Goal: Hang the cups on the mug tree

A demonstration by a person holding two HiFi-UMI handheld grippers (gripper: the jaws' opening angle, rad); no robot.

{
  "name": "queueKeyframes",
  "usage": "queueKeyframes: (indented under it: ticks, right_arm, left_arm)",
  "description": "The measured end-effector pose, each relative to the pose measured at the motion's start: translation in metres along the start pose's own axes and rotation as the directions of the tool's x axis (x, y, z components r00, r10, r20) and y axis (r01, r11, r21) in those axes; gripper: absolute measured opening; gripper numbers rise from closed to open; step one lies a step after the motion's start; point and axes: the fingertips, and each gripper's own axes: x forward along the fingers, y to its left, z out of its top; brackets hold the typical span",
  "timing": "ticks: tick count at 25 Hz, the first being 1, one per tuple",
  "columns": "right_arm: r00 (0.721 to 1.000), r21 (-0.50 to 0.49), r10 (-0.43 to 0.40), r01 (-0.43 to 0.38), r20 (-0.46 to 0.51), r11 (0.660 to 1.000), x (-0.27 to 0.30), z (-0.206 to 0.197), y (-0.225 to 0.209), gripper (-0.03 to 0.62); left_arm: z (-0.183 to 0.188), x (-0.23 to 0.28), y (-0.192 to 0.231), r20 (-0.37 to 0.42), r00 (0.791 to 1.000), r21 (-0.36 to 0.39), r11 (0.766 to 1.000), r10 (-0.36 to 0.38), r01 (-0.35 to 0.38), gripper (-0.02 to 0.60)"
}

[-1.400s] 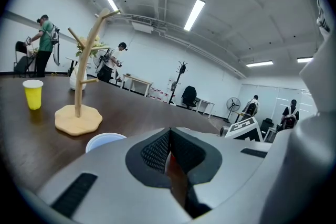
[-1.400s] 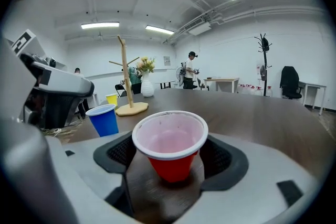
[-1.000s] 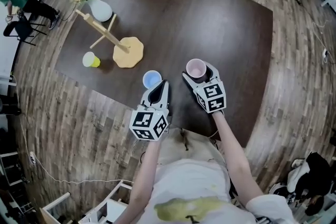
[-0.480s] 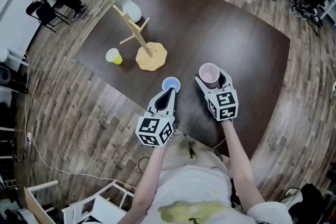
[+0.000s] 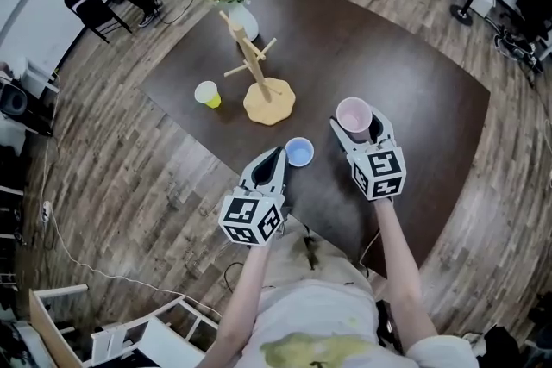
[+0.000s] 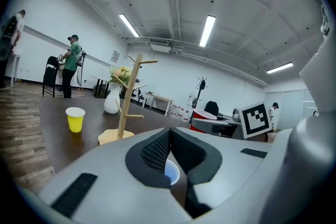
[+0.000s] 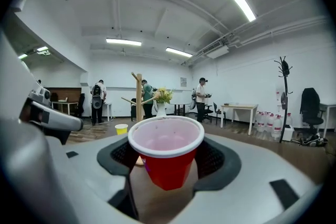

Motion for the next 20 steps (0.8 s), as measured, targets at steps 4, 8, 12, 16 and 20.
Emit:
queueKeyframes:
  ticks: [4, 8, 12, 16, 20]
  right_arm:
    - [0.999, -0.055, -0.013, 0.011, -0.038, 0.998, 0.017, 0.012, -0.007, 0.319]
    - [0.999, -0.133, -0.007, 0.002, -0.038, 0.991, 0.041, 0.034, -0.015, 0.319]
    - [0.999, -0.192, 0.008, -0.017, -0.045, 0.981, 0.064, 0.047, -0.016, 0.318]
    - [0.997, -0.271, 0.038, -0.054, -0.065, 0.961, 0.086, 0.056, -0.01, 0.319]
    - [0.994, -0.336, 0.067, -0.092, -0.085, 0.937, 0.107, 0.061, -0.005, 0.319]
  left_arm:
    - [0.01, 0.002, 0.009, 0.012, 1.0, -0.001, 1.0, 0.0, 0.0, 0.023]
    - [0.022, 0.007, 0.016, 0.02, 1.0, 0.003, 1.0, -0.001, 0.001, 0.023]
    - [0.034, 0.009, 0.025, 0.026, 1.0, 0.006, 1.0, 0.002, -0.002, 0.023]
    - [0.04, 0.013, 0.035, 0.028, 1.0, -0.001, 1.0, 0.013, -0.013, 0.023]
    - [0.043, 0.017, 0.041, 0.025, 0.999, -0.006, 1.0, 0.02, -0.02, 0.023]
